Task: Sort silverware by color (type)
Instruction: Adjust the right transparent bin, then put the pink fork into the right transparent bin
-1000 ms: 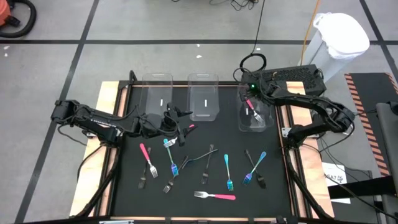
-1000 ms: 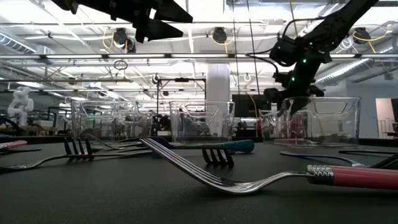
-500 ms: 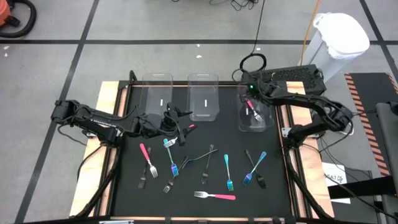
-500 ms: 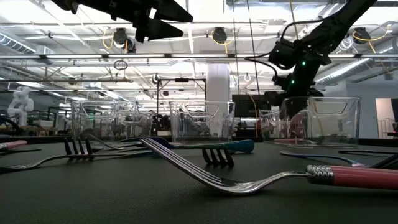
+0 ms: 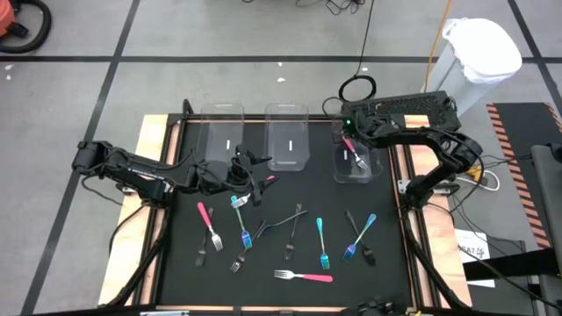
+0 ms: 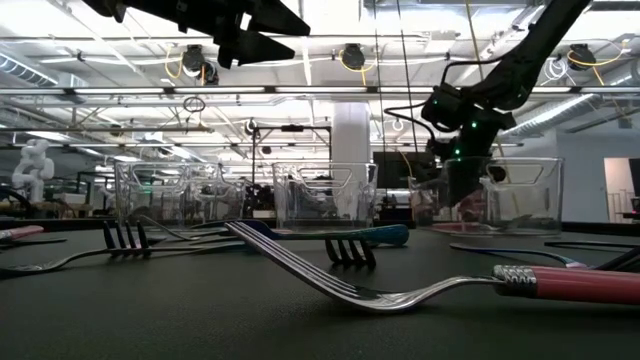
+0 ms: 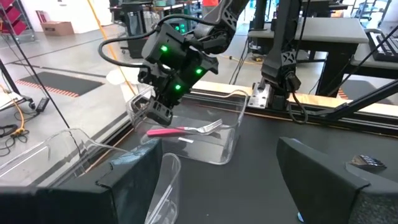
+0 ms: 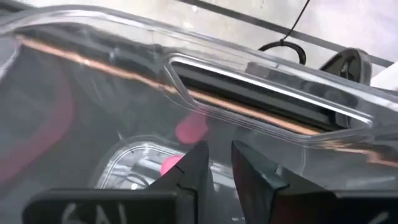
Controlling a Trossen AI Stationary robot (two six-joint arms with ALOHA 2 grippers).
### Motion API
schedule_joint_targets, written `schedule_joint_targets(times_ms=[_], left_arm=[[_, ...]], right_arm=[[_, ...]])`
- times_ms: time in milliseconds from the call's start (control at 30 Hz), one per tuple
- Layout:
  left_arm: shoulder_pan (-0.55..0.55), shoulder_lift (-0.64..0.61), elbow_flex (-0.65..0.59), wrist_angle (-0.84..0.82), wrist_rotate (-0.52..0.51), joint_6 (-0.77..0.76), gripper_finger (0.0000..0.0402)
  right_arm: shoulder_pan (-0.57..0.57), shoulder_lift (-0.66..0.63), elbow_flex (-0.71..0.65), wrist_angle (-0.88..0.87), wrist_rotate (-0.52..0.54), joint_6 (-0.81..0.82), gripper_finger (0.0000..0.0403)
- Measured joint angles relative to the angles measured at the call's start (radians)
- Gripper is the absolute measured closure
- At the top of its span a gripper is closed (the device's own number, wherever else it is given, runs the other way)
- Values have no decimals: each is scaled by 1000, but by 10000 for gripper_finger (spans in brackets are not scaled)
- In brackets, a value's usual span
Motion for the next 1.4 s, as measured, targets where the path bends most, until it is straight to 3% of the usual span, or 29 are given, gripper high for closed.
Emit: schedule_joint_targets(times_ms=[1000,1400], left_arm=[[1,0,0,1,-1,1,84],[1,0,0,-3,-1,1,84]], right_arm=[[-64,4,0,236,40,-61,335],[-36,-43,1,192,-5,-53,335]])
